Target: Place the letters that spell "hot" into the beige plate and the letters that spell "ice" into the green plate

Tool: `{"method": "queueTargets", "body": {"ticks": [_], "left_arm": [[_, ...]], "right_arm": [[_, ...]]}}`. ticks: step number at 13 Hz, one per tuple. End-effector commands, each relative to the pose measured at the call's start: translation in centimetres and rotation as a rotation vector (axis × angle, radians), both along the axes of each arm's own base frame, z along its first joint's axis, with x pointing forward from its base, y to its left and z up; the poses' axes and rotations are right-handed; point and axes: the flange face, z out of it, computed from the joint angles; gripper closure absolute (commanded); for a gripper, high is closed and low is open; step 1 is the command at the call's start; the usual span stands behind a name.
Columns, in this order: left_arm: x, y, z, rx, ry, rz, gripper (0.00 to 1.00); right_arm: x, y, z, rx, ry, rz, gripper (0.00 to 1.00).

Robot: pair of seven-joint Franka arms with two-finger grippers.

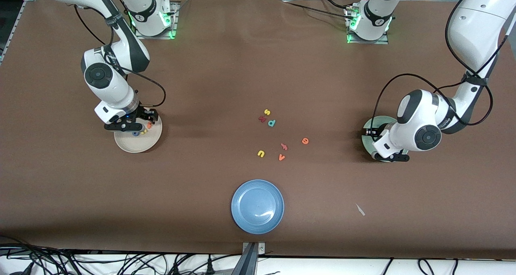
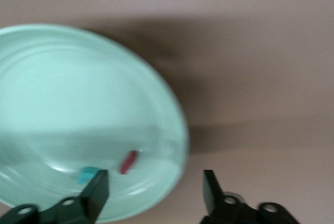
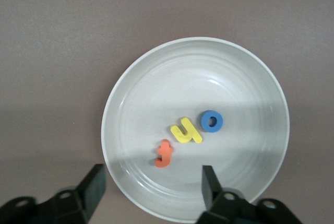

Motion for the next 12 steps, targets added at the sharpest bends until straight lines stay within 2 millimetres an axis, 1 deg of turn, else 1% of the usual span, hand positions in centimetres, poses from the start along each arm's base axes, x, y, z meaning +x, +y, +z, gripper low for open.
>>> {"method": "queueTargets", "body": {"ticks": [1, 2, 3, 4, 5, 6, 7, 8, 9, 10, 11, 12], "left_arm": [[0.6, -4.7, 3.4, -0.005, -0.020, 0.115, 0.00], [0.2, -7.2, 3.4, 0.020, -0.016, 0.156, 0.00], [0.0, -9.0, 3.6, 0.037, -0.022, 0.201, 0.00], [0.2, -11.5, 4.1, 0.047, -0.032, 0.238, 0.00], [-0.1, -13.8, 3.6, 0.054, -0.026, 0.269, 0.00], [-0.2, -15.6, 3.1, 0.053, -0.036, 0.312, 0.01], [-0.1, -17.2, 2.7, 0.032, -0.071, 0.359, 0.01], [-0.1, -18.6, 2.1, 0.014, -0.096, 0.395, 0.01], [-0.5, -20.2, 1.1, 0.006, -0.101, 0.420, 0.01], [-0.5, -20.9, 0.4, 0.004, -0.112, 0.452, 0.01], [-0.5, -21.2, -0.2, 0.005, -0.128, 0.472, 0.02], [-0.5, -21.5, -0.9, 0.010, -0.136, 0.480, 0.02]], "right_arm": [[2.2, -0.2, 6.1, 0.008, 0.059, -0.096, 0.00], [3.3, -0.2, 9.1, 0.003, 0.097, -0.118, 0.00], [4.2, -0.1, 11.8, 0.008, 0.126, -0.136, 0.00], [4.9, -0.2, 14.8, 0.022, 0.142, -0.155, 0.00], [5.3, -0.1, 17.7, 0.046, 0.150, -0.155, 0.00], [5.5, -0.3, 20.7, 0.075, 0.143, -0.119, 0.00], [5.5, -0.7, 23.2, 0.104, 0.137, -0.080, 0.00], [5.3, -1.9, 25.6, 0.117, 0.134, -0.079, 0.00], [5.2, -3.3, 27.1, 0.128, 0.132, -0.086, 0.00], [5.0, -4.6, 28.6, 0.140, 0.129, -0.082, 0.00], [4.6, -5.0, 30.1, 0.150, 0.127, -0.079, 0.00], [4.4, -6.3, 31.1, 0.151, 0.125, -0.102, 0.00]]}}
